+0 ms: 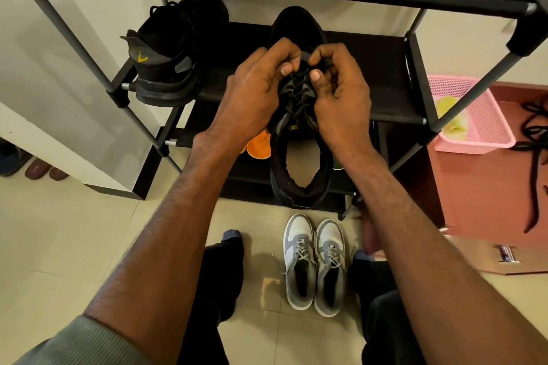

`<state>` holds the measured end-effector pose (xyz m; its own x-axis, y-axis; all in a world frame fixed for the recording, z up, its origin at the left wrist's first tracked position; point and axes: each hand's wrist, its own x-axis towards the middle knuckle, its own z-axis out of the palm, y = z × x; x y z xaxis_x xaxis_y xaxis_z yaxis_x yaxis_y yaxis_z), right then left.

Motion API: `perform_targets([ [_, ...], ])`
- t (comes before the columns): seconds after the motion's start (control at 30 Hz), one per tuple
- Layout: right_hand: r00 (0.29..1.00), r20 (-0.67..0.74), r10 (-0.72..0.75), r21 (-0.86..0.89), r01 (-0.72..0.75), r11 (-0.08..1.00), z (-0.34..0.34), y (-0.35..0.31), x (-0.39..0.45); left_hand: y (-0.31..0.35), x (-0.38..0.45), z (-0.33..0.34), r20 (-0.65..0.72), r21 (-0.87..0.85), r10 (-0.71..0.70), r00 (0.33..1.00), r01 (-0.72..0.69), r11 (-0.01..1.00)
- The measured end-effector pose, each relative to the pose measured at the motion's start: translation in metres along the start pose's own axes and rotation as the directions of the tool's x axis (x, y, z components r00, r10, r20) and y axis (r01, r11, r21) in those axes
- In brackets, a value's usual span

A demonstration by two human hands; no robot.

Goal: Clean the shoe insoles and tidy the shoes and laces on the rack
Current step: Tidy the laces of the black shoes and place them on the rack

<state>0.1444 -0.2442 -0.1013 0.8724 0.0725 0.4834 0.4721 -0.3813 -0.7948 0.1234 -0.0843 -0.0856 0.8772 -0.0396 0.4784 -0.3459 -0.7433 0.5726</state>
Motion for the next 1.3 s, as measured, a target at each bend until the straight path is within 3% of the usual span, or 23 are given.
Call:
perform_targets([
  [0.3,1.0,0.001,0.014,-0.015,-0.014,1.0,-0.001,-0.004,-0.001,0.003,-0.008,-0.001,-0.007,-0.226,-0.055,0.998,0.052,0.973],
  [0.6,1.0,-0.011,-0.007,-0.059,0.006,0.998,0.002,-0.006,-0.003,0.007,-0.01,0.01,-0.144,0.081,-0.007,0.99,0.018,0.997],
  [0.83,1.0,-0.021,0.006,-0.063,-0.008,0.998,0.002,-0.007,-0.003,0.01,-0.01,0.009,-0.135,-0.011,-0.027,0.99,0.025,1.0],
  [0.93,0.998,-0.046,0.047,0.019,-0.047,0.999,0.0,-0.01,-0.004,0.008,-0.014,0.004,-0.109,-0.038,-0.011,0.994,0.007,0.999],
  [1.03,0.991,-0.046,0.124,0.136,-0.116,0.984,-0.005,-0.012,-0.003,0.003,-0.02,0.002,-0.085,-0.019,0.005,0.996,-0.007,1.0],
  [1.3,0.994,0.087,0.069,0.159,-0.082,0.984,-0.015,-0.003,0.0,0.009,-0.013,0.008,-0.102,0.137,0.0,0.995,0.014,0.991],
])
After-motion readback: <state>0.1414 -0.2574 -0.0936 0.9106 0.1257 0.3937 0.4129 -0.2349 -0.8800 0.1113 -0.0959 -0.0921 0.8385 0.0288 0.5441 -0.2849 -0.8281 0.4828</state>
